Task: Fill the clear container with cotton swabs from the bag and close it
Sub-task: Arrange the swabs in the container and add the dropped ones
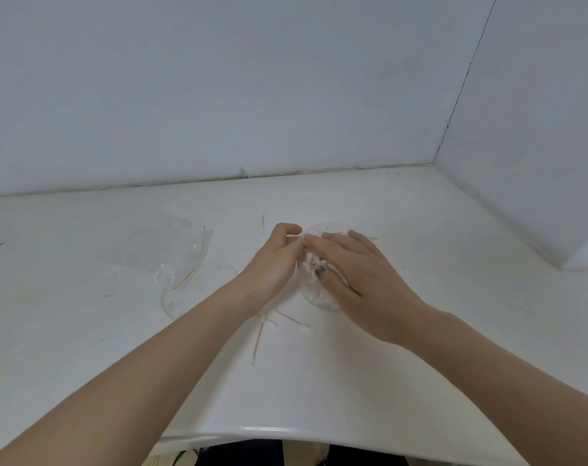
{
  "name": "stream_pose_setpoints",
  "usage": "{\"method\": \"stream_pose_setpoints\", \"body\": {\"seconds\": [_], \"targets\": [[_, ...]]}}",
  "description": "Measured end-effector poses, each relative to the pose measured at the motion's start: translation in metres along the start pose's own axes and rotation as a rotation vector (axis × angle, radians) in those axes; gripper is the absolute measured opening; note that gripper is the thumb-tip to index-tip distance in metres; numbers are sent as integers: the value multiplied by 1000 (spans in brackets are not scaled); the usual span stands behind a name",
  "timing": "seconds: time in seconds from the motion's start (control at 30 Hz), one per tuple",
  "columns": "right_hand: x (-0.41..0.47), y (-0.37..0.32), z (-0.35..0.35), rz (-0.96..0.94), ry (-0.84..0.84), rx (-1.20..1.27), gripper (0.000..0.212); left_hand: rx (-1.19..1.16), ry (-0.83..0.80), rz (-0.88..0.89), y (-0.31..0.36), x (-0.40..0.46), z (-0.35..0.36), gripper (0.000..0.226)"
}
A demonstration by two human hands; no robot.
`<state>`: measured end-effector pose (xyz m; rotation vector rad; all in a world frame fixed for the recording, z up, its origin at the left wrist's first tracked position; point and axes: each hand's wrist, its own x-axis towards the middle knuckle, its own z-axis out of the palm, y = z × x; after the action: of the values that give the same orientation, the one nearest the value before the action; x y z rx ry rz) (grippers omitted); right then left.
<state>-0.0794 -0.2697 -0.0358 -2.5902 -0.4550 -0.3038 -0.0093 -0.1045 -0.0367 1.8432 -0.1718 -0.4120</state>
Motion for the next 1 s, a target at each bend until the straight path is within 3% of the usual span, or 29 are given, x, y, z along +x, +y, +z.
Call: {"method": "stream_pose_setpoints", "body": {"seconds": [0.17,0.4,0.7,0.87,1.0], "targets": [[3,-1,1,-31,-85,-107,61,55,14,23,0,-2,-4,52],[2,6,-5,-128,83,-8,39,97,46,60,0,-2,-7,26],[1,12,-6,-217,75,-207,38,109,48,88,3,1,-3,23],[0,17,-11,-235,62,-193,33,111,22,74,5,-1,-6,30],[-5,24,-16,-138,186,-84,32,110,-15,86,9,-1,-6,36]]}}
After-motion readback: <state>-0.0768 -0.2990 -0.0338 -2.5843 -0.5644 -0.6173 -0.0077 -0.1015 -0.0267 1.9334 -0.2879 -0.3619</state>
